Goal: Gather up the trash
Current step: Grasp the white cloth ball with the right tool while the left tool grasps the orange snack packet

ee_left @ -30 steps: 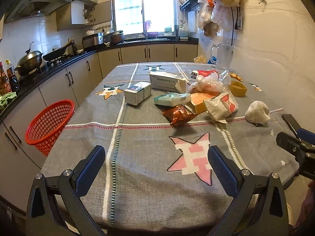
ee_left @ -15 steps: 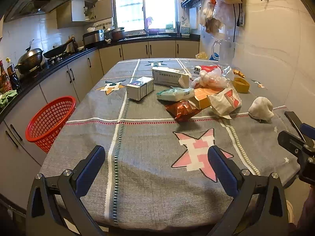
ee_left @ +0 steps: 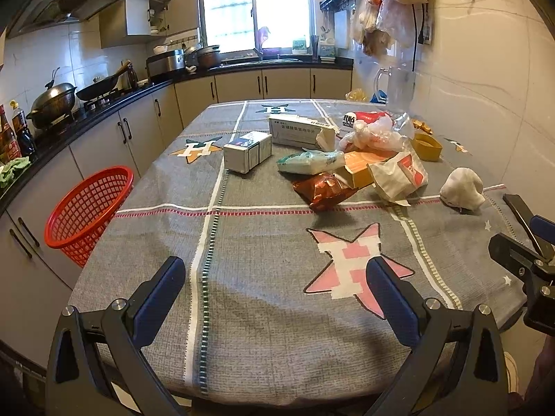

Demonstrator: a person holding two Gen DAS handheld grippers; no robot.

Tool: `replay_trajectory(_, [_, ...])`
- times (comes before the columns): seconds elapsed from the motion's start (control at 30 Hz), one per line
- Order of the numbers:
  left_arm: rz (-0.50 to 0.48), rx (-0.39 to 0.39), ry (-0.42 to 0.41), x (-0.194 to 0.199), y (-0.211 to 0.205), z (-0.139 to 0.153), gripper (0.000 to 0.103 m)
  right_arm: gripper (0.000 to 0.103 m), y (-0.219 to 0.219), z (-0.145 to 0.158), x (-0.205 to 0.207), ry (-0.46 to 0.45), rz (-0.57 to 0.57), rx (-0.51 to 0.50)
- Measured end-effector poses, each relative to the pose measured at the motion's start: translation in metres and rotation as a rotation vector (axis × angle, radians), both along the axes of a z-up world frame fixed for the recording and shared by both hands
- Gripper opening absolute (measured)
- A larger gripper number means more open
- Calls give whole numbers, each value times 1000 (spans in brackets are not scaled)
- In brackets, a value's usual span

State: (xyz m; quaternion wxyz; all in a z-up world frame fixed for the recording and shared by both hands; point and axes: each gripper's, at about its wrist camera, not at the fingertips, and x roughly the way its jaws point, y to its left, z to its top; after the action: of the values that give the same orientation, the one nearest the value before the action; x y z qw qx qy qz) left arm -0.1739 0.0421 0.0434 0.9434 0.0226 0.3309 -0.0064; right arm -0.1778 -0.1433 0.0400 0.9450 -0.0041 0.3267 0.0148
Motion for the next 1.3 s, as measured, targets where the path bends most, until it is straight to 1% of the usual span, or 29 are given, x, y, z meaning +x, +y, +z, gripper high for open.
replay_trajectory(0.63, [0, -2, 3, 0, 1, -2, 103, 100, 1, -4, 2, 18, 9, 0])
replay_trajectory(0.83, [1, -5, 10, 2, 4, -6, 103, 100, -3, -7, 6, 32, 17, 28])
replay_trajectory(1.03, [-6, -71, 67, 20, 15, -8, 103, 100, -21, -9, 16, 60, 2, 95])
replay_trajectory(1.17, [-36, -100, 91, 42, 14, -2, 103, 100, -31, -7, 28, 74, 13, 140])
replay_trajectory(1.2, [-48, -119, 103, 48, 13, 0, 98, 98, -33, -6, 32, 81, 17, 150])
replay_trajectory(1.23, [-62, -138, 116, 55, 13, 1, 91, 97, -36, -5, 37, 87, 23, 163])
replay_trajectory(1.3, [-78, -177, 158, 71, 10, 4, 85, 93, -42, -1, 44, 86, 26, 183])
